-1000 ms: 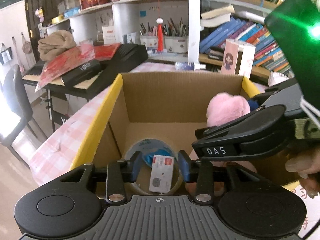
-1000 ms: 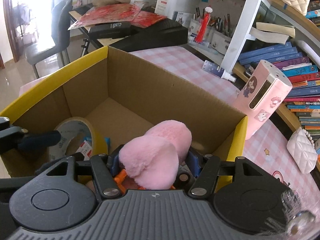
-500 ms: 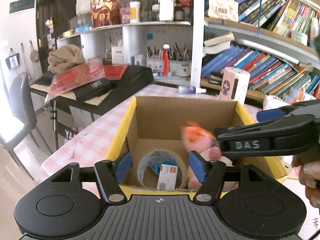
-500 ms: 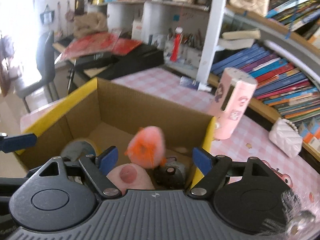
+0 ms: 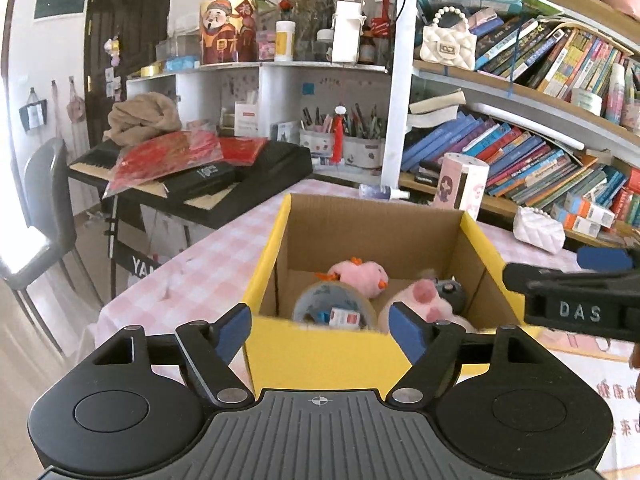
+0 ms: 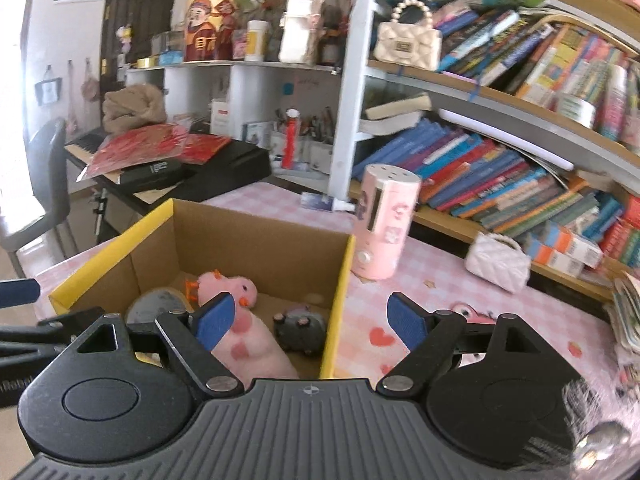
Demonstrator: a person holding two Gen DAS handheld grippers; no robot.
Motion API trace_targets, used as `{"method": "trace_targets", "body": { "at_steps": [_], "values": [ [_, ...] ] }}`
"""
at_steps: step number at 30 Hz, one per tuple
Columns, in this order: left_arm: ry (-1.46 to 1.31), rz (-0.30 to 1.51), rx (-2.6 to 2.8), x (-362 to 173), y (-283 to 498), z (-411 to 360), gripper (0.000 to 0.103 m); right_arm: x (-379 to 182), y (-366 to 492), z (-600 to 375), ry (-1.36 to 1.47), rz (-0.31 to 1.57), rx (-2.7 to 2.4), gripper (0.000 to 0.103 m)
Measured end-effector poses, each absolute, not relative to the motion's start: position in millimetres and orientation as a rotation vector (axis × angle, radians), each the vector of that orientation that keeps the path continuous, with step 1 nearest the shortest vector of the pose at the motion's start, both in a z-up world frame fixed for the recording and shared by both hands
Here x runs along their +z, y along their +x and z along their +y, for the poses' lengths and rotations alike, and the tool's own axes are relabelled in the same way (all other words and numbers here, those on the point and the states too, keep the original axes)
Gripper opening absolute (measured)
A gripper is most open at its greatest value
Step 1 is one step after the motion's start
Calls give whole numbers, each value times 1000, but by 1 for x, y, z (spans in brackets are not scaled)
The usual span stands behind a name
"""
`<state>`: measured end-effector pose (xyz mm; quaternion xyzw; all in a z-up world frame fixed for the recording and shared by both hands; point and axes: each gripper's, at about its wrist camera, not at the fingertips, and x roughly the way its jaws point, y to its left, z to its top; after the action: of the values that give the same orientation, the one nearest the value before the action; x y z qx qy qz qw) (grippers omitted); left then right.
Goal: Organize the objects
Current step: 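Withdraw both open tools from the yellow box toward the desk mat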
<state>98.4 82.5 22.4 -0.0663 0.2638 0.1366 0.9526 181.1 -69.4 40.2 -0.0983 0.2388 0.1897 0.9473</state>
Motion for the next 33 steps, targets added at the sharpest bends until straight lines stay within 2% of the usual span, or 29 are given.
{"method": "trace_targets", "body": {
  "at_steps": [8, 19, 33],
  "values": [
    [-132, 584, 239, 12, 62, 77, 85, 19, 133, -75, -205, 555, 294, 85],
    [-98, 645, 199, 2, 15, 71, 86, -5, 73, -78, -206, 631, 262, 87],
    [-50, 709, 95, -10, -3, 52, 91, -20, 34, -98, -154, 714, 185, 89]
  ]
}}
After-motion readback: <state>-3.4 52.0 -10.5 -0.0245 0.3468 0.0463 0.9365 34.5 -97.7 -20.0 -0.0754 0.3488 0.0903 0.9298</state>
